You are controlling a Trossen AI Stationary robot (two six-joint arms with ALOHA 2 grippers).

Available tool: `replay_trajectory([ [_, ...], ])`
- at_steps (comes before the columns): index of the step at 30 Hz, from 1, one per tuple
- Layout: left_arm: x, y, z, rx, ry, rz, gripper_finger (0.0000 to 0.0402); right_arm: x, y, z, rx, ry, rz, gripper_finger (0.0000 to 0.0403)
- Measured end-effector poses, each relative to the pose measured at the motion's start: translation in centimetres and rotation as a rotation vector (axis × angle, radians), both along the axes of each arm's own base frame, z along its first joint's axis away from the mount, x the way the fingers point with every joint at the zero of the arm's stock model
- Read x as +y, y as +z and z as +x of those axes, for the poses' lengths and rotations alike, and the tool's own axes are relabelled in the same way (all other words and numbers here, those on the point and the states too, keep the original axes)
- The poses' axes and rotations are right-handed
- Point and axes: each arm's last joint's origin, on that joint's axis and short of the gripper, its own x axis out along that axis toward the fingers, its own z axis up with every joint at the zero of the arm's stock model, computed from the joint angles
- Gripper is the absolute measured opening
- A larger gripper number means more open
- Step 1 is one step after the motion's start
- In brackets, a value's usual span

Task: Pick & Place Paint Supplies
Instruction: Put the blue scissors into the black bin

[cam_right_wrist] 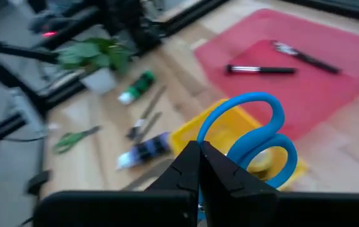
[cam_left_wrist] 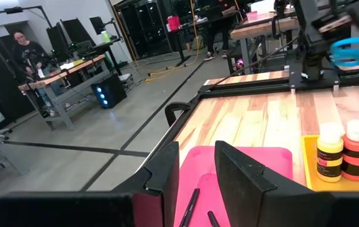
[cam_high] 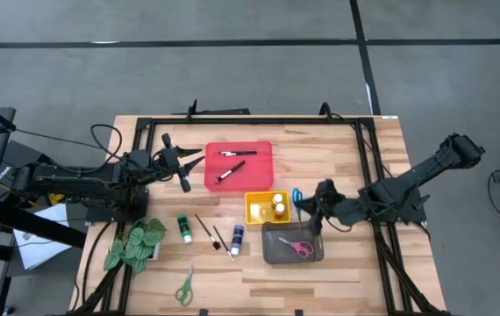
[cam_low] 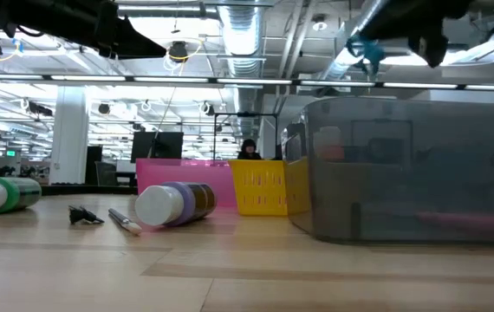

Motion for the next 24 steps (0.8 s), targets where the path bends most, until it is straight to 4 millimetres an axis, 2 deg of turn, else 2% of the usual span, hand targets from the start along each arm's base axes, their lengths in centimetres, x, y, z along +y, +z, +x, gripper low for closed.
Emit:
replay_trajectory([
  [10,0.0,0.0,0.0,0.0,0.0,0.0,0.0095,3.7,0.9,-0.7,-0.132,0.139,0.051,0.0],
  [24,0.0,0.0,0.0,-0.002,0.0,-0.003,0.0095,7.5,-0.8,-0.3,-0.142,0.291,-0.006,0.0],
])
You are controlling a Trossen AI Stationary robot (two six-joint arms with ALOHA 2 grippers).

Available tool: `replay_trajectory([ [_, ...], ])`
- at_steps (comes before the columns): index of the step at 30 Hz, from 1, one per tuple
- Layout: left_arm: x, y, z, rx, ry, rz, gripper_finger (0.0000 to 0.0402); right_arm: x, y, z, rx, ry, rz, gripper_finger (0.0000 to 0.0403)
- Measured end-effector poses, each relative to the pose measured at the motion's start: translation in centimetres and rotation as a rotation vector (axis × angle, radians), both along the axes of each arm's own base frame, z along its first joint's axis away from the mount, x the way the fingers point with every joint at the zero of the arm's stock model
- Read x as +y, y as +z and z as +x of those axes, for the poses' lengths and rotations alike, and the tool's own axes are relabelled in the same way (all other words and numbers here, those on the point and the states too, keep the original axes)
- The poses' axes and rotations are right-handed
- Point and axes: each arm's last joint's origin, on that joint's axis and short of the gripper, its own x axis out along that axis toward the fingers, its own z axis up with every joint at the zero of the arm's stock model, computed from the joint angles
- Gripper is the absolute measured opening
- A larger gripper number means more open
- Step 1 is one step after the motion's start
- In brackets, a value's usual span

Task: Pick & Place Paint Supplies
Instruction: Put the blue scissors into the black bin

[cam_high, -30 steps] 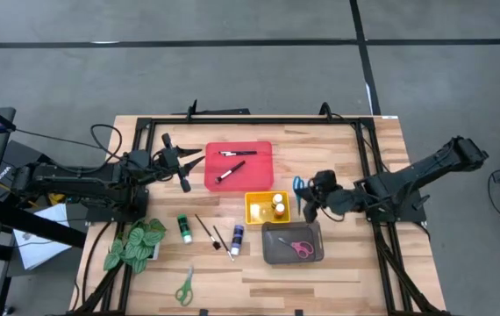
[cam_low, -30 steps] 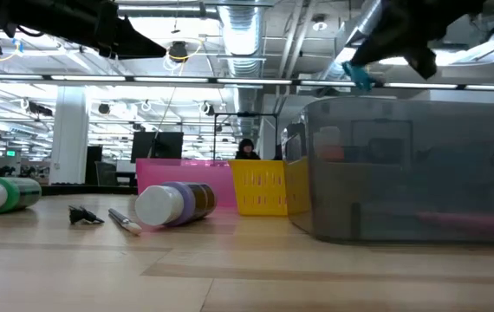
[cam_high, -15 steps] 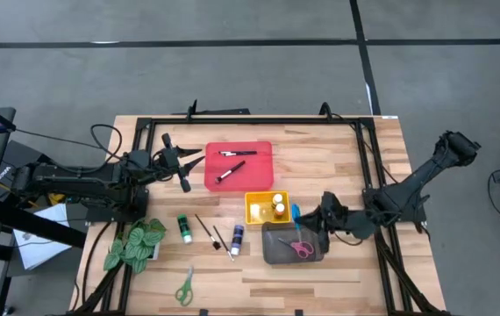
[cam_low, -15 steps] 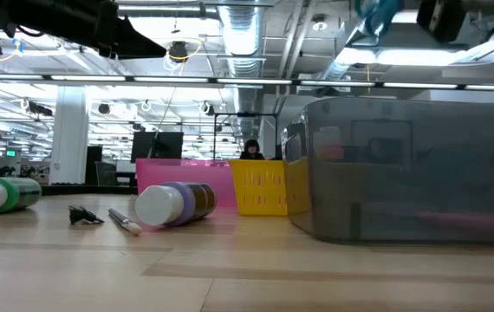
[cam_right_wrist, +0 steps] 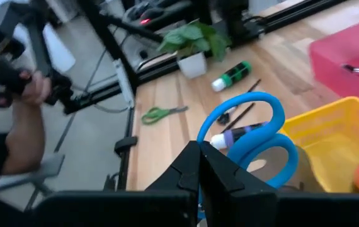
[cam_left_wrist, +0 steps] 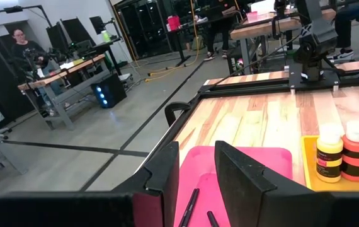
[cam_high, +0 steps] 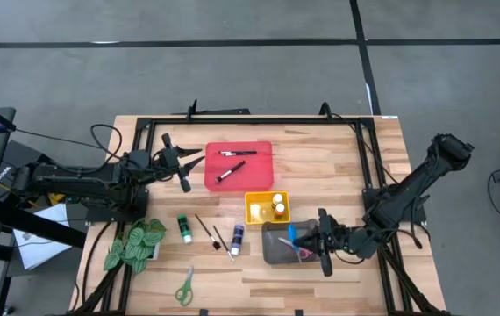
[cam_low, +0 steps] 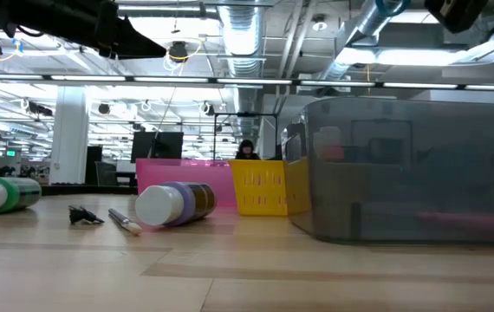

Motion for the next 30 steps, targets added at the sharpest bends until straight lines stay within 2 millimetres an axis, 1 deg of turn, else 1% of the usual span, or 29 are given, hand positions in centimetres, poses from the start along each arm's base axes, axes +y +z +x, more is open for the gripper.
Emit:
replay_trajectory([
  [2,0.0,0.0,0.0,0.0,0.0,0.0,0.0095,0.3,-0.1,0.1,-0.002,0.03,-0.019,0.0],
  [7,0.0,0.0,0.0,0.0,0.0,0.0,0.0095,0.2,-0.2,0.2,0.004,0.078,-0.094,0.0],
  [16,0.0,0.0,0.0,0.0,0.0,0.0,0.0095,-0.1,-0.5,0.6,0.021,0.309,-0.33,0.0],
  [19,0.0,0.0,0.0,0.0,0.0,0.0,0.0095,-0.2,-0.7,0.6,0.029,0.345,-0.402,0.0],
  [24,0.0,0.0,0.0,0.0,0.0,0.0,0.0095,-0.4,-1.0,0.6,0.05,0.423,-0.49,0.0],
  [30,0.0,0.0,0.0,0.0,0.0,0.0,0.0095,-0.6,-1.3,0.8,0.048,0.57,-0.571,0.0],
])
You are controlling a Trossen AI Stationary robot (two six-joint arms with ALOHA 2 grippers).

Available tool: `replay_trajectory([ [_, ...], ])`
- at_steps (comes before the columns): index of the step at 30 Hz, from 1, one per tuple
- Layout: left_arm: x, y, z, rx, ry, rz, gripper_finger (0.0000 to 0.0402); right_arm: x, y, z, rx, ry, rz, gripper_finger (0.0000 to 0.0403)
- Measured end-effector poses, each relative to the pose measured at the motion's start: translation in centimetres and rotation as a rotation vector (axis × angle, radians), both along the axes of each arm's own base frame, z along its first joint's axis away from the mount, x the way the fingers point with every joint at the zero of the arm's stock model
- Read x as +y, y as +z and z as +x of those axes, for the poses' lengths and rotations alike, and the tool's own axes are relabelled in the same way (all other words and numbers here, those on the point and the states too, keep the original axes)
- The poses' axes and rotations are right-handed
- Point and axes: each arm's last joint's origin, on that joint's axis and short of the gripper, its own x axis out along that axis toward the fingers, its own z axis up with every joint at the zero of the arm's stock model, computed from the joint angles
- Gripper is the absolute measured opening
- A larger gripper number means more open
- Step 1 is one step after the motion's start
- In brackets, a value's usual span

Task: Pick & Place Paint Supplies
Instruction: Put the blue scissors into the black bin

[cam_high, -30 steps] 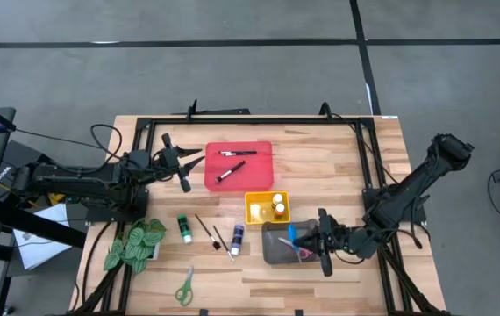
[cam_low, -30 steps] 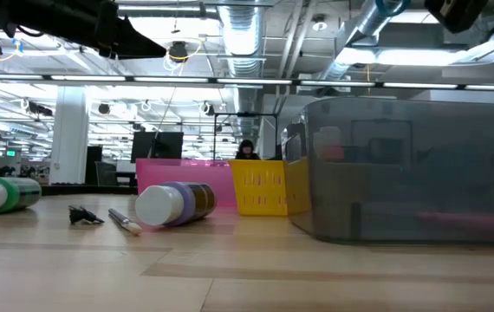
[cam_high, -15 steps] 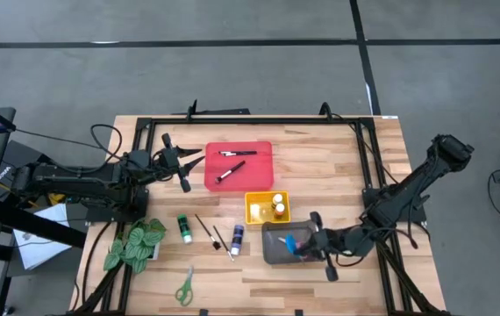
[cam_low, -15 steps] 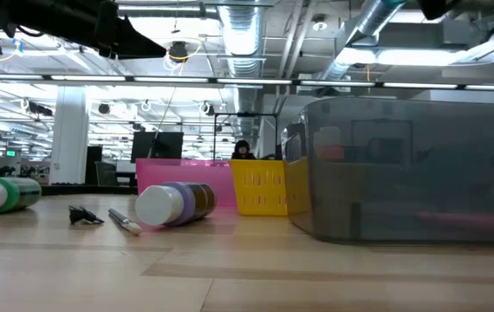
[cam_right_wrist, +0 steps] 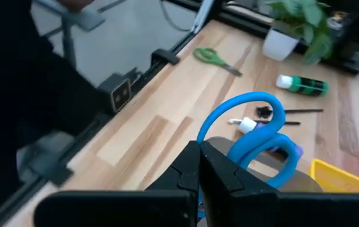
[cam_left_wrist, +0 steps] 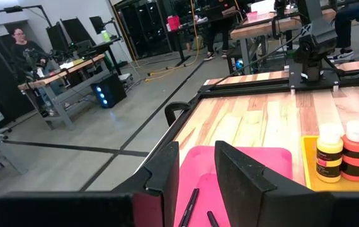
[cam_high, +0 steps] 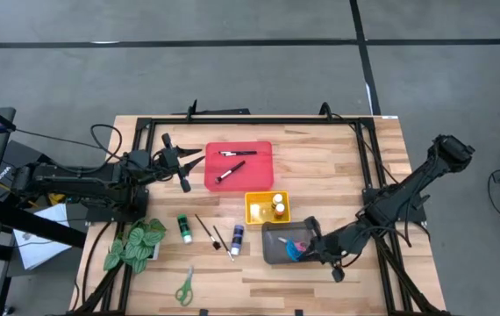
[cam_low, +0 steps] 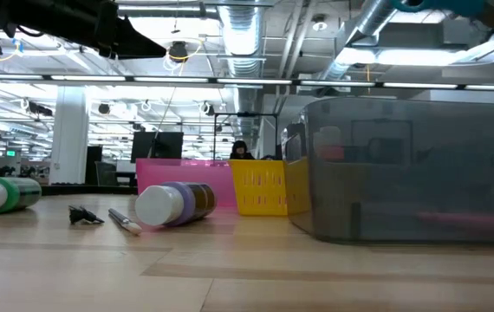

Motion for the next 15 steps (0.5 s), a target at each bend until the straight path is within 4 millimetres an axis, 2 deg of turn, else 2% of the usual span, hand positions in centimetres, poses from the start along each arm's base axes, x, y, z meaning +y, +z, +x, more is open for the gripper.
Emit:
replay_trajectory([
  [7,0.0,0.0,0.0,0.0,0.0,0.0,0.0095,-0.9,-0.6,0.2,0.033,0.037,-0.116,0.0],
  [10,0.0,0.0,0.0,0.002,0.0,0.0,0.0095,-1.6,-0.8,0.6,0.056,0.05,-0.113,0.0],
  [15,0.0,-0.1,0.1,0.004,0.0,0.0,0.0095,-2.3,-2.1,1.5,0.129,0.062,-0.13,0.0],
])
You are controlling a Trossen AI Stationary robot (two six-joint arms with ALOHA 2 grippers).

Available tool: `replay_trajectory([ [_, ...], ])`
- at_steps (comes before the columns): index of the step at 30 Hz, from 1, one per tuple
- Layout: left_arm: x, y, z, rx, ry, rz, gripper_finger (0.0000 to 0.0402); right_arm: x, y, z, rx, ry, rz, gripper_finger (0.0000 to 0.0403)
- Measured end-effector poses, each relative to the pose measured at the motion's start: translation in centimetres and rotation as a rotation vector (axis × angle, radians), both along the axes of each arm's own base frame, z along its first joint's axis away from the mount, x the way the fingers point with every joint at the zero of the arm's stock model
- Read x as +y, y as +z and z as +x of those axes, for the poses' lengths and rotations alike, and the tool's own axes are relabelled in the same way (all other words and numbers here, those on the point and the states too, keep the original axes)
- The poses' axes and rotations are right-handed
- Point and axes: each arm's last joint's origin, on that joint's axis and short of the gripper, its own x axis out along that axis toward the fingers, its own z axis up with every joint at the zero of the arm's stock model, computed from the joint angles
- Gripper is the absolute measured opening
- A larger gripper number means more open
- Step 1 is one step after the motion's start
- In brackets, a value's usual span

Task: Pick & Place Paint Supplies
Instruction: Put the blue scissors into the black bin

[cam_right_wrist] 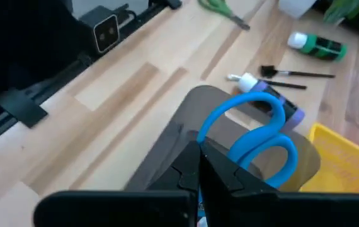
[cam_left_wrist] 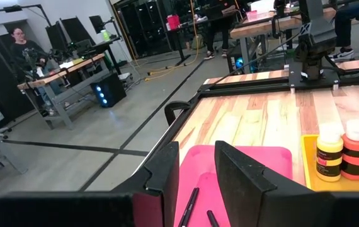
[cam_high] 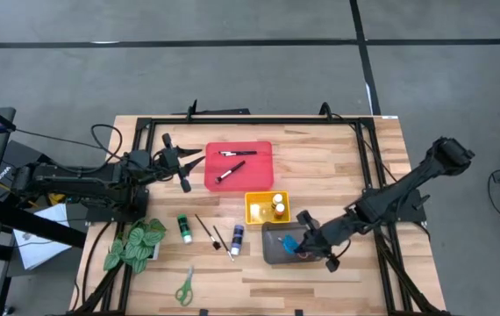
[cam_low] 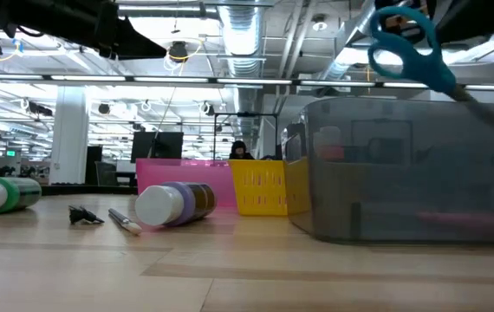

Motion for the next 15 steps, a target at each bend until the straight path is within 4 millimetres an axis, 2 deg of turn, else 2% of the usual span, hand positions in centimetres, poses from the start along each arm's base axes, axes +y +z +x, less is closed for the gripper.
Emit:
replay_trajectory([
  [9,0.0,0.0,0.0,0.001,0.0,0.0,0.0095,-0.7,-2.6,1.6,0.116,-0.056,0.007,0.0],
  [15,0.0,0.0,0.0,0.0,0.0,0.0,0.0095,-1.1,-3.7,1.9,0.2,-0.074,0.02,0.0],
])
